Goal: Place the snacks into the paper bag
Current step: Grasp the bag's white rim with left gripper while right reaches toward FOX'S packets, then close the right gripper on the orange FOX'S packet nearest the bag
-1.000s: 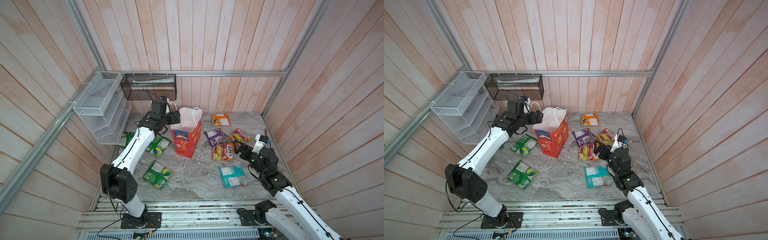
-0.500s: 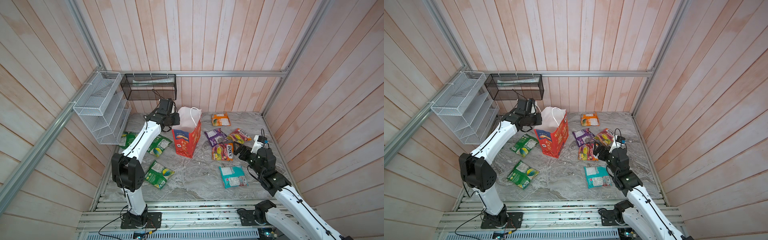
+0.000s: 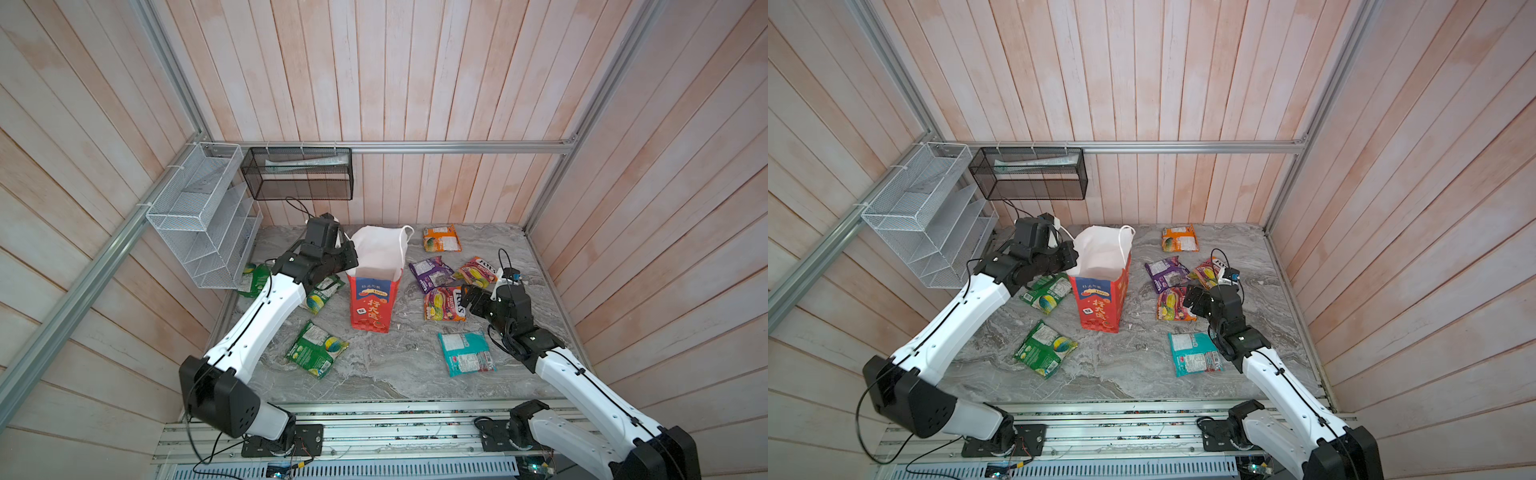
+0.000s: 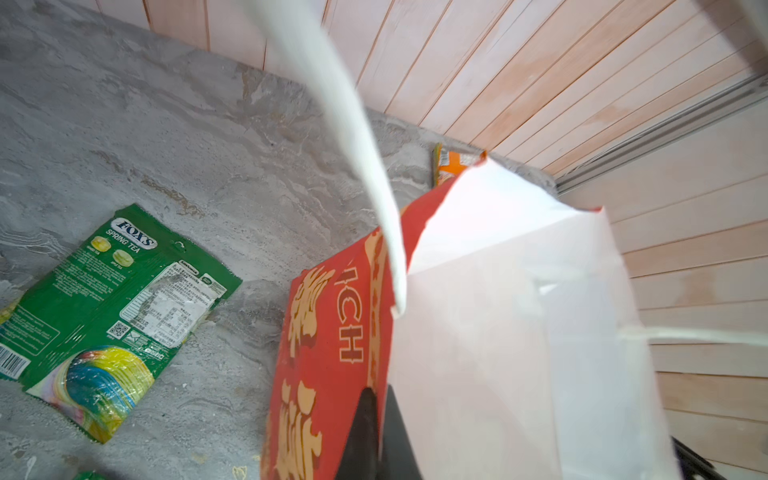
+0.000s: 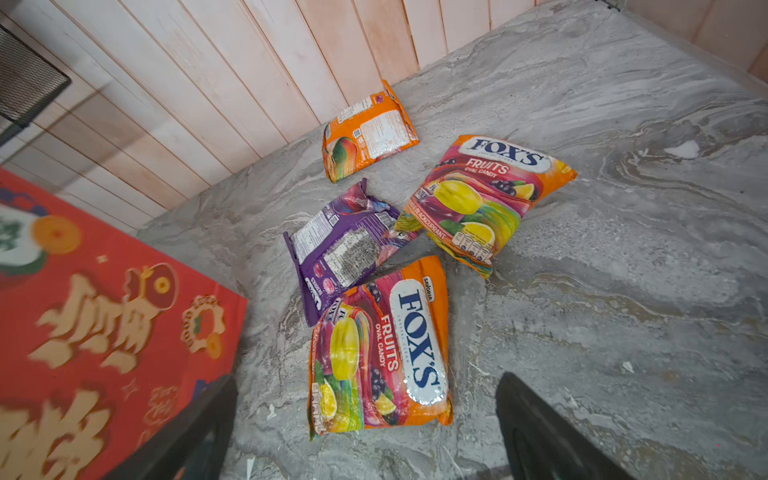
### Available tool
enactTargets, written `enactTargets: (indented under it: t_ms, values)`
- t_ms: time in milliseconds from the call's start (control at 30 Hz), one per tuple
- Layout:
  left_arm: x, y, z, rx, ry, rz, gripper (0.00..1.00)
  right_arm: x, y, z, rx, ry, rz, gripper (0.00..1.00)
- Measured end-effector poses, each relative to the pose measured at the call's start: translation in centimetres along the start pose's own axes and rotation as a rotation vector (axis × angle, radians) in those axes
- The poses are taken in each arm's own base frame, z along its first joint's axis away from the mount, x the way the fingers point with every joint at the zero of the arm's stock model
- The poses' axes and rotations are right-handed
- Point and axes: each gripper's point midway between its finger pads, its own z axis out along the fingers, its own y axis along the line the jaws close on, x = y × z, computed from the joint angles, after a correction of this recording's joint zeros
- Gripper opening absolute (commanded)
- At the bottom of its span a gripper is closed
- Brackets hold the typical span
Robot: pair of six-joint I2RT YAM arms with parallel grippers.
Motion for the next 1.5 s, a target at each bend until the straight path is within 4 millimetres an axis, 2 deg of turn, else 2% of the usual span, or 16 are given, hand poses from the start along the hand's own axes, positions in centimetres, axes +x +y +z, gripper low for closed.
enactTargets:
  t_ms: [100, 200, 400, 600, 700, 800, 933, 1200, 1333, 1500]
  values:
    - [0.8, -1.1, -3.1, 0.021, -0.067, -0.006, 0.00, 0.8, -0.6, 0.8, 0.033, 0.026, -0.007, 0.98]
    - [2.0, -1.1, -4.6, 0.037, -0.107, -0.034, 0.00, 1.7, -1.3, 1.8, 0.060, 0.059, -0.012, 0.98]
    - [4.9, 1.4, -3.1, -0.032, -0.088, -0.098, 0.00, 4.1, -3.6, 4.6, 0.117, 0.170, -0.003, 0.93]
    - [5.5, 0.9, -3.2, -0.053, -0.104, -0.106, 0.00, 6.3, -4.4, 6.7, 0.132, 0.263, -0.007, 0.90]
    - [5.8, 1.0, -3.4, -0.062, -0.108, -0.117, 0.00, 7.0, -4.5, 7.6, 0.131, 0.299, -0.007, 0.85]
    - [5.8, 1.1, -3.4, -0.071, -0.114, -0.132, 0.00, 7.5, -4.6, 8.8, 0.133, 0.339, -0.015, 0.79]
    - [6.3, 1.1, -3.5, -0.068, -0.107, -0.138, 0.00, 7.7, -4.5, 10.0, 0.135, 0.366, -0.024, 0.77]
    - [7.1, 1.1, -3.2, -0.053, -0.094, -0.136, 0.00, 9.1, -5.2, 11.2, 0.156, 0.432, -0.032, 0.58]
    - [7.4, 1.0, -2.9, -0.049, -0.082, -0.134, 0.00, 9.2, -5.1, 11.4, 0.151, 0.442, -0.034, 0.49]
    - [7.3, 0.9, -2.8, -0.044, -0.084, -0.128, 0.00, 9.3, -4.7, 11.8, 0.130, 0.454, -0.034, 0.31]
